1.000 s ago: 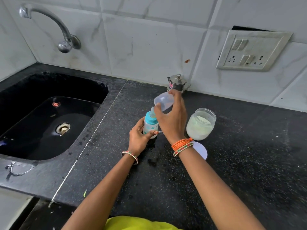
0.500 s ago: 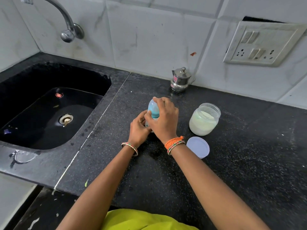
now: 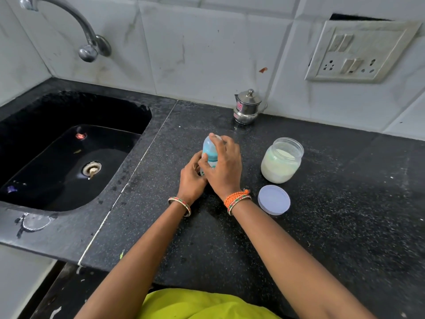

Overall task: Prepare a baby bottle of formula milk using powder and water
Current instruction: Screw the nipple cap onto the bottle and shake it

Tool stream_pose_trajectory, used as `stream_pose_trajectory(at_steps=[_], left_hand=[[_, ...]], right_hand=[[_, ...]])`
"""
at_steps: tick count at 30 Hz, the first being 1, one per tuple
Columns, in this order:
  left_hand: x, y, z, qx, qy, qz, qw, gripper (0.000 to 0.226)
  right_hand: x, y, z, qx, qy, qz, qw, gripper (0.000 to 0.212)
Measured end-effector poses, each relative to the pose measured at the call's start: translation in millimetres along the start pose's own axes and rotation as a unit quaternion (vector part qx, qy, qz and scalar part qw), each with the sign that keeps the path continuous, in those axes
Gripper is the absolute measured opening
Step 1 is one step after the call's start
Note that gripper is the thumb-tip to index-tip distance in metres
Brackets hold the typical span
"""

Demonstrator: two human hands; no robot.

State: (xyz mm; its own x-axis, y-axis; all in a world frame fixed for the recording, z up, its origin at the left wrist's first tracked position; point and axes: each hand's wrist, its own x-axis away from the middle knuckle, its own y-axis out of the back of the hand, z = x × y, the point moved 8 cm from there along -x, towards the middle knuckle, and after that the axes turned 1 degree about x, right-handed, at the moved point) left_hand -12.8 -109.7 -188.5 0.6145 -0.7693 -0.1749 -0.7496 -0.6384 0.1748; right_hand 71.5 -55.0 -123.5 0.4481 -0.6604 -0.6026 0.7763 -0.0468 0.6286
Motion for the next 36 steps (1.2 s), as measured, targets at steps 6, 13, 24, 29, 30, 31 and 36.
stream_pose_trajectory(at_steps=[6, 13, 24, 29, 30, 31, 36], left_hand=[[8, 4, 3, -0.005, -0.008, 0.016, 1.000, 0.048], [12, 11, 1, -0.018, -0.001, 0.038, 0.999, 0.051], [40, 2, 5, 0.053, 0.040, 0.082, 0.994, 0.050], [15, 13, -23, 0.016, 0.018, 0.089, 0.996, 0.047], [8, 21, -31, 0.017, 0.013, 0.065, 0.998, 0.046], [1, 30, -40, 0.023, 0.010, 0.035, 0.999, 0.044], [-34, 49, -79, 0.085, -0.007, -0.027, 0.996, 0.046]], right_hand=[[9, 4, 5, -0.003, -0.005, 0.012, 1.000, 0.050], [21, 6, 12, -0.004, -0.023, 0.078, 0.997, 0.070], [52, 20, -4, 0.051, -0.061, 0.091, 0.993, 0.085], [26, 45, -30, -0.122, -0.167, 0.038, 0.978, 0.091], [16, 58, -37, -0.174, -0.197, -0.011, 0.965, 0.091], [5, 73, -42, -0.229, -0.219, -0.061, 0.946, 0.090], [-70, 186, -42, -0.487, -0.134, -0.357, 0.786, 0.092]])
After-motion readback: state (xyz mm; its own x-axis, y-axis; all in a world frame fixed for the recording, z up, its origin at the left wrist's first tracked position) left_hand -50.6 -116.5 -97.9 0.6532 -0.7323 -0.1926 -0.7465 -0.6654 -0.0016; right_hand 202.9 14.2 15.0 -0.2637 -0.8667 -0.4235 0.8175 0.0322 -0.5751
